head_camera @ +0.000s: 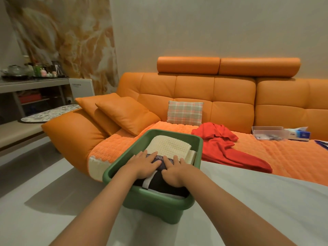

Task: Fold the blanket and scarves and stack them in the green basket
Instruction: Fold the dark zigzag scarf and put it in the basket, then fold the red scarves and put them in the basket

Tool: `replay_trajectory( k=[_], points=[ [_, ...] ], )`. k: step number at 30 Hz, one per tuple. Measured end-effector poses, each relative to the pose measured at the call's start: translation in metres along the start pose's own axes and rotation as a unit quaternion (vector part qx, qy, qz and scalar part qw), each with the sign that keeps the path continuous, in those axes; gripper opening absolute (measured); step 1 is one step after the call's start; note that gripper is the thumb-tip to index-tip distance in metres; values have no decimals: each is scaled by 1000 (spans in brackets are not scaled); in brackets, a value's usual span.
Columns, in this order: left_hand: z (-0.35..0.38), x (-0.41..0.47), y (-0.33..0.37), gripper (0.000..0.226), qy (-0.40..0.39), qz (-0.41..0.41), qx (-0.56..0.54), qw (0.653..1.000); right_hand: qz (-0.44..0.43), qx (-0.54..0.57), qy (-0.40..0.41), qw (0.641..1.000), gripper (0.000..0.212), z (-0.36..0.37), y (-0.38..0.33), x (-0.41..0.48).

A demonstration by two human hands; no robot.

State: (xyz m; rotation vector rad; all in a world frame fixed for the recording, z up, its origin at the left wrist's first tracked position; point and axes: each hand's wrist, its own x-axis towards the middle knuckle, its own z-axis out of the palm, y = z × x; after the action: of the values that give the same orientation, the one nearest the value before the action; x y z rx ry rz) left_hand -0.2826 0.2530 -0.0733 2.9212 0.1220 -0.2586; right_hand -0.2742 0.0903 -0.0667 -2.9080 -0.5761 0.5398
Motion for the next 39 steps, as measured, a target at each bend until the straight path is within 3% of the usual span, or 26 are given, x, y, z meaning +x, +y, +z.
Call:
replay_trajectory(
  k=[3, 12, 17, 23, 27, 31, 39],
  points=[
    [2, -2, 0, 61, 37, 5, 10, 999, -9, -5, 16, 1000, 70, 0, 0, -3],
    [-19, -22, 24, 53, 187, 48, 16, 981, -66, 70, 180, 979, 66, -25, 23, -22],
    [-21, -20, 44, 51, 171, 60, 37, 983, -111, 68, 136, 982, 60, -31, 42, -30],
    [-39, 4, 98, 45, 230, 106, -8, 967, -120, 155, 223, 955, 54, -63, 95, -29],
    [-47, 38, 162, 38, 237, 150, -48, 959, -54, 143, 256, 954, 49, -79, 164, -17],
    [-45, 87, 223, 36, 225, 176, -56, 957, 13, 122, 238, 963, 47, -74, 243, 8],
    [32, 211, 288, 43, 105, 169, -61, 978, 109, 95, 179, 973, 54, -42, 373, 75]
  ],
)
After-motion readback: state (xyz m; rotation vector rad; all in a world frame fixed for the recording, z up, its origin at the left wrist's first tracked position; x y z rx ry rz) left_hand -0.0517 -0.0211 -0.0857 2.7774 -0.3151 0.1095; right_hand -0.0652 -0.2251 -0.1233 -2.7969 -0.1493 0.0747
